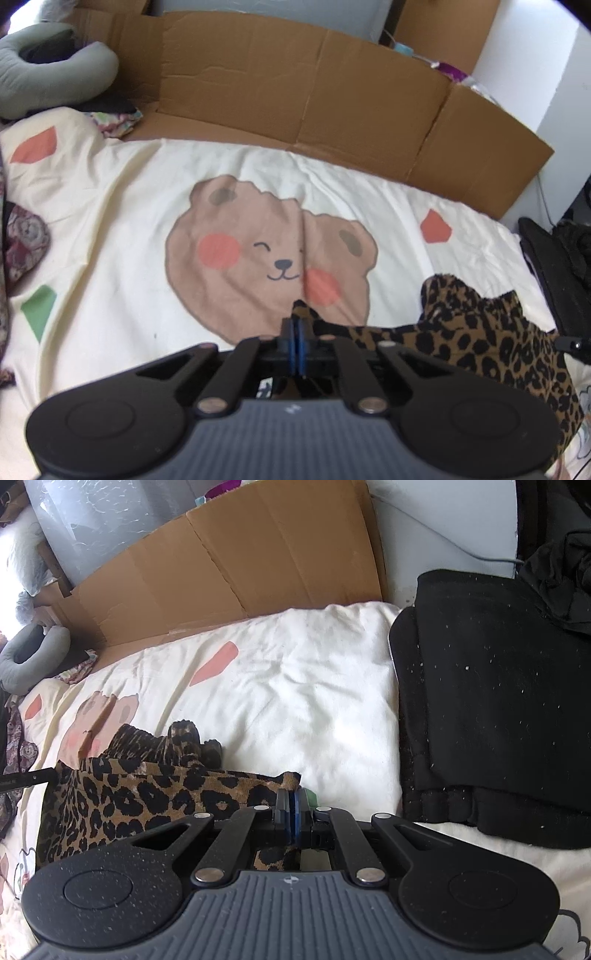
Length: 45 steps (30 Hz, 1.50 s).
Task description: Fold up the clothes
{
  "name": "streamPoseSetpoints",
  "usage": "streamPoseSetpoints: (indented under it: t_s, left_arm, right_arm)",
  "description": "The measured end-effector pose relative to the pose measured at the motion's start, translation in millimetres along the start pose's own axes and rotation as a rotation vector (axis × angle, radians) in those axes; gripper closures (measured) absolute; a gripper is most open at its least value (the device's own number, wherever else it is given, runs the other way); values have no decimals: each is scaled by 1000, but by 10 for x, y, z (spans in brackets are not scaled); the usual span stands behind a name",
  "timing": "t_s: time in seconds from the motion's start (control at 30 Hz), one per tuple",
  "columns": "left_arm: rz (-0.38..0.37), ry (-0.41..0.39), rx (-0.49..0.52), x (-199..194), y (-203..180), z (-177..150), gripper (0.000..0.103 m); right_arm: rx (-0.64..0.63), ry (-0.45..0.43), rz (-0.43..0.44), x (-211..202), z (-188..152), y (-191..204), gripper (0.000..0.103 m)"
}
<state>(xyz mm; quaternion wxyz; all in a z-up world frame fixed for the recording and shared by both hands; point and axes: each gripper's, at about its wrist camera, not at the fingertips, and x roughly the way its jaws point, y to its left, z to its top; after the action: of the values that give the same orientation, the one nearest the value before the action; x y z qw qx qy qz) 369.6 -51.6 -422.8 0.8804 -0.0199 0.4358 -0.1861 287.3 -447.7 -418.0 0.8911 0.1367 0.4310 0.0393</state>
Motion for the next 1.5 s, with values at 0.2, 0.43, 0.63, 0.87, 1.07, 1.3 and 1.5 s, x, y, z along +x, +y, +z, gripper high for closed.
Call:
streamPoseSetpoints:
  t_s: [0.2, 0.43, 0.63, 0.87, 1.07, 1.3, 1.5]
  left_arm:
    - [30, 52, 18, 125, -1, -39, 81]
    - [32, 75, 55, 176, -34, -67, 68]
    - [73, 83, 124, 232, -114, -52, 60]
    - [66, 80, 105, 277, -149, -45, 65]
    - [50, 72, 123, 264, -224, -80, 82]
    - [71, 18, 122, 121, -260, -68, 93]
    - [72, -61, 95, -190, -249, 42, 93]
  right_arm:
    - [25, 28, -5, 72, -1, 2, 93]
    - [10, 48, 6, 208, -25, 27, 72]
    - [-39, 83, -16, 363, -53, 123, 71]
    - [-107, 80, -31, 391, -77, 234, 85]
    - [-110, 67, -25, 348, -61, 249, 97]
    - [-79, 16, -23, 137, -18, 179, 99]
    - [-53, -43, -13, -110, 18, 162, 99]
